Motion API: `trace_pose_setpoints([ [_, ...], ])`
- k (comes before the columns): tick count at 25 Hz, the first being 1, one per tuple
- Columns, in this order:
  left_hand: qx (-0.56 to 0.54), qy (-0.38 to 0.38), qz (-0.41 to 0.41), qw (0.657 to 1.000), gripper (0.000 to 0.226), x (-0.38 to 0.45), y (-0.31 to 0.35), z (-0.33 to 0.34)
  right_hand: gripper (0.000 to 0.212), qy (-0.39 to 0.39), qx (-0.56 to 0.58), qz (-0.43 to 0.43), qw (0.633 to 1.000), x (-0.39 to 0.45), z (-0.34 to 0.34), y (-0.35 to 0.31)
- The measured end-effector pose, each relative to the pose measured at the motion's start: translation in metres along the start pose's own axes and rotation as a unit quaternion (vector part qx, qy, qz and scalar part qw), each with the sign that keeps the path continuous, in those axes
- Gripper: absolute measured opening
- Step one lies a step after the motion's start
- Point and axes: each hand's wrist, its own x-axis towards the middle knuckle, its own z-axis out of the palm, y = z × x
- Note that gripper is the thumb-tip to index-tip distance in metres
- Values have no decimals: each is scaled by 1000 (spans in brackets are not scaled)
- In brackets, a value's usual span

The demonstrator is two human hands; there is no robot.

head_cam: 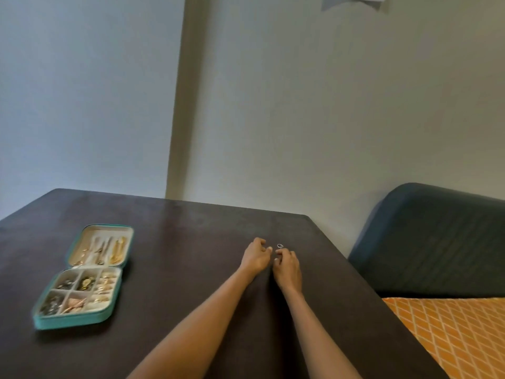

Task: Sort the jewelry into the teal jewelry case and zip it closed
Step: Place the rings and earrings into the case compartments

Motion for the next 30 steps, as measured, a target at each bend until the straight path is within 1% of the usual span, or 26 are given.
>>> trace_pose_setpoints([
  [3, 3, -3, -2, 1000, 39, 23, 0, 9, 30, 11, -37, -3, 999, 26, -4, 12],
  [8, -9, 10, -5, 1000, 33, 47, -18, 5, 21, 9, -138, -19, 990, 49, 3, 13],
  [11, -15, 8, -2, 1000, 32, 50, -23, 4, 17, 27, -144, -7, 989, 53, 3, 14],
  [13, -15, -4, 1, 1000, 36, 47, -21, 2, 20, -1, -134, -11, 991, 52, 1, 13],
  [15, 2, -8, 18, 1000, 40, 41, -18, -1, 19, -50, -62, -31, 996, 49, 2, 9],
  [17, 24, 11, 46, 999, 39, 32, -15, -5, 17, -106, 62, -34, 992, 42, 4, 1],
  [18, 27, 26, 57, 998, 37, 28, -15, -7, 16, -137, 133, -15, 982, 37, 1, -5],
  [19, 28, 40, 65, 997, 33, 24, -14, -11, 16, -168, 209, 12, 963, 30, -3, -10],
  [21, 36, 57, 84, 994, 22, 15, -13, -21, 16, -214, 338, 49, 915, 17, -14, -19],
  [23, 51, 72, 104, 991, 15, -3, -10, -37, 16, -220, 413, 52, 882, 0, -23, -28],
  [25, 37, 102, 105, 989, 13, -19, -9, -49, 11, -194, 467, 46, 861, -17, -28, -39],
  [26, 20, 121, 99, 988, 13, -26, -8, -55, 13, -180, 489, 44, 852, -25, -30, -45],
  [28, -21, 153, 81, 985, 13, -41, -9, -67, 20, -164, 507, 32, 846, -39, -32, -59],
  [30, -54, 160, 67, 983, 11, -54, -13, -78, 21, -154, 493, 14, 856, -52, -31, -70],
])
